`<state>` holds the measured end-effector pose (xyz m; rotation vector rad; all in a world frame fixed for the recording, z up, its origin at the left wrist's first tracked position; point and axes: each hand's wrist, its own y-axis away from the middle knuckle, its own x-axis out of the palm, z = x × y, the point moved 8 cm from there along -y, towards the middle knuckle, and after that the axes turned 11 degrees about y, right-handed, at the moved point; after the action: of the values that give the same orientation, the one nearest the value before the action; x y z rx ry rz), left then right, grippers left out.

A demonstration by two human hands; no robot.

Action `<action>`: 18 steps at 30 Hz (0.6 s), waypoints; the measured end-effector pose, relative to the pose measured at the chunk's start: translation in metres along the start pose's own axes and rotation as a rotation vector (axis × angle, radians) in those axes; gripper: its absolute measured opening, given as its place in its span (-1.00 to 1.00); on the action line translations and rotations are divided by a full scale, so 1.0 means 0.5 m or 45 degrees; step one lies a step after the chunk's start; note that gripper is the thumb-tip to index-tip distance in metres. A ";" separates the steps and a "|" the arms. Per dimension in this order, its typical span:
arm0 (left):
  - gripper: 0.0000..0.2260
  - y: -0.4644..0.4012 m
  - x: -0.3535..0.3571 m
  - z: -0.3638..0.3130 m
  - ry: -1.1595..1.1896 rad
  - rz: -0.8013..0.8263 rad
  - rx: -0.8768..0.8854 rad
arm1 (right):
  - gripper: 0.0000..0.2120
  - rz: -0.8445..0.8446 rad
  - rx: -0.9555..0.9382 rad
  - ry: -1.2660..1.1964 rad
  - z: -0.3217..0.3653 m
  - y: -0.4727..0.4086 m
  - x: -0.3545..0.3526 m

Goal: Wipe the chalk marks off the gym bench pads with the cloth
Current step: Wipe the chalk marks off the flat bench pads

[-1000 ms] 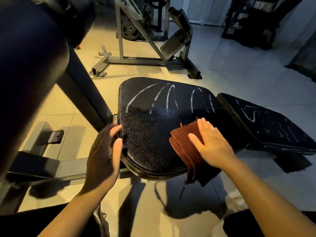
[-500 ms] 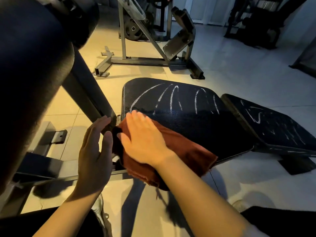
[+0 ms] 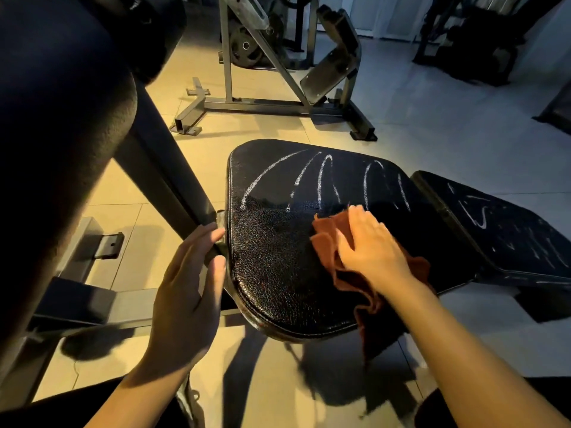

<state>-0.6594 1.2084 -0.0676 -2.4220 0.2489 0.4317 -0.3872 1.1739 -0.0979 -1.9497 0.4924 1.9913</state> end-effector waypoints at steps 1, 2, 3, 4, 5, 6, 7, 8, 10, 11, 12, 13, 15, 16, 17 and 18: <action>-0.68 0.001 0.003 0.000 0.003 0.011 0.003 | -0.36 0.024 0.020 0.021 -0.006 -0.003 0.001; -0.68 0.001 0.007 0.000 0.013 0.023 0.004 | -0.37 0.024 0.004 0.020 0.006 -0.001 -0.001; -0.69 -0.001 0.011 -0.001 0.026 0.033 0.005 | -0.37 0.001 -0.050 0.002 0.035 0.005 -0.007; -0.68 -0.004 0.016 -0.001 0.039 0.048 0.000 | -0.34 -0.019 -0.152 -0.021 0.083 0.011 -0.013; -0.66 -0.008 0.019 -0.002 0.051 0.067 0.000 | -0.34 -0.033 -0.280 -0.043 0.141 0.021 -0.019; -0.64 -0.012 0.019 -0.006 0.057 0.082 0.013 | -0.37 -0.043 -0.404 -0.047 0.199 0.030 -0.022; -0.64 -0.015 0.014 -0.013 0.051 0.078 0.038 | -0.39 -0.057 -0.511 -0.041 0.253 0.039 -0.024; -0.64 -0.019 0.006 -0.021 0.046 0.053 0.063 | -0.39 -0.081 -0.598 -0.037 0.295 0.050 -0.030; -0.63 -0.028 -0.017 -0.033 0.051 -0.020 0.084 | -0.40 -0.108 -0.717 -0.043 0.337 0.068 -0.039; -0.62 -0.031 -0.027 -0.034 0.055 -0.052 0.073 | -0.40 -0.093 -0.754 -0.062 0.339 0.074 -0.040; -0.60 -0.034 -0.033 -0.030 0.055 -0.076 0.056 | -0.41 -0.076 -0.792 -0.088 0.334 0.082 -0.040; -0.60 -0.036 -0.036 -0.023 0.047 -0.086 0.037 | -0.41 -0.068 -0.835 -0.128 0.331 0.092 -0.047; -0.62 -0.038 -0.032 -0.007 0.007 -0.068 0.002 | -0.45 -0.068 -0.873 -0.299 0.322 0.122 -0.063; -0.65 -0.038 -0.027 -0.001 -0.016 -0.051 -0.008 | -0.48 -0.104 -0.843 -0.423 0.313 0.138 -0.073; -0.67 -0.038 -0.021 0.001 -0.035 -0.019 -0.012 | -0.53 -0.223 -0.769 -0.516 0.291 0.154 -0.086; -0.67 -0.040 -0.012 0.002 -0.060 0.035 -0.004 | -0.57 -0.418 -0.651 -0.546 0.256 0.172 -0.097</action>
<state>-0.6596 1.2249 -0.0548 -2.4110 0.2616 0.5010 -0.5387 1.1557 -0.0449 -1.6195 -0.4525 2.3593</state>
